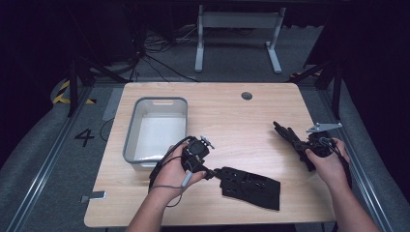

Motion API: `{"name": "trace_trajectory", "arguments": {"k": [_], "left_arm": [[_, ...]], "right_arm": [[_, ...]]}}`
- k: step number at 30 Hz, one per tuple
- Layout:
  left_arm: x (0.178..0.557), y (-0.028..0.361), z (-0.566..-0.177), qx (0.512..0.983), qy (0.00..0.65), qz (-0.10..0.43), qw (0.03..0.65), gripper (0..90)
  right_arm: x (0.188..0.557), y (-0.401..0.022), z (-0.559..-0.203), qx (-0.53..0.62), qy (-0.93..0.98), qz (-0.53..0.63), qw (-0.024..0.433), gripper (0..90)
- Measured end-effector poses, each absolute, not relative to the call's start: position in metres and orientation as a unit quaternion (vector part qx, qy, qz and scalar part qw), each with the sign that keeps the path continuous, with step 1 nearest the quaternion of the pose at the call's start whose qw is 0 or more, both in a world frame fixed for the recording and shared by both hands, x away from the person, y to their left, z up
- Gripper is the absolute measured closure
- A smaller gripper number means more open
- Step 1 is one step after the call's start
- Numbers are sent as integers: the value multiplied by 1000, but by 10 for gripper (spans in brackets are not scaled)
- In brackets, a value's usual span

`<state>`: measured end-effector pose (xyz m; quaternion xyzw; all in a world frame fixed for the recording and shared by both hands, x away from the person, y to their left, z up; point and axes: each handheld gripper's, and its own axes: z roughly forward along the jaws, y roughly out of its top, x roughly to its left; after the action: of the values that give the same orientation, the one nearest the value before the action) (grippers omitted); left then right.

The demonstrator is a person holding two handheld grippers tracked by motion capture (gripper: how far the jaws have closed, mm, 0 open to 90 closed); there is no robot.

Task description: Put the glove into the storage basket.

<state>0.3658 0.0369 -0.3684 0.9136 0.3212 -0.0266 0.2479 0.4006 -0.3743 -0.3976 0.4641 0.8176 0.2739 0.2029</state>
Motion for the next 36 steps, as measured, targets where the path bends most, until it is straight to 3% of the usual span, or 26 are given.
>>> {"name": "trace_trajectory", "arguments": {"k": [5, 18, 24, 36], "left_arm": [[367, 36, -368, 915, 318, -28, 248, 407], [368, 31, -365, 916, 311, -27, 253, 407], [368, 30, -365, 917, 309, -28, 252, 406], [368, 32, -364, 916, 310, -27, 255, 406]], "right_arm": [[389, -367, -382, 447, 820, 295, 204, 856], [341, -316, -341, 361, 850, 357, 143, 855], [325, -293, -339, 328, 866, 363, 106, 853], [311, -265, -342, 284, 887, 355, 84, 851]]}}
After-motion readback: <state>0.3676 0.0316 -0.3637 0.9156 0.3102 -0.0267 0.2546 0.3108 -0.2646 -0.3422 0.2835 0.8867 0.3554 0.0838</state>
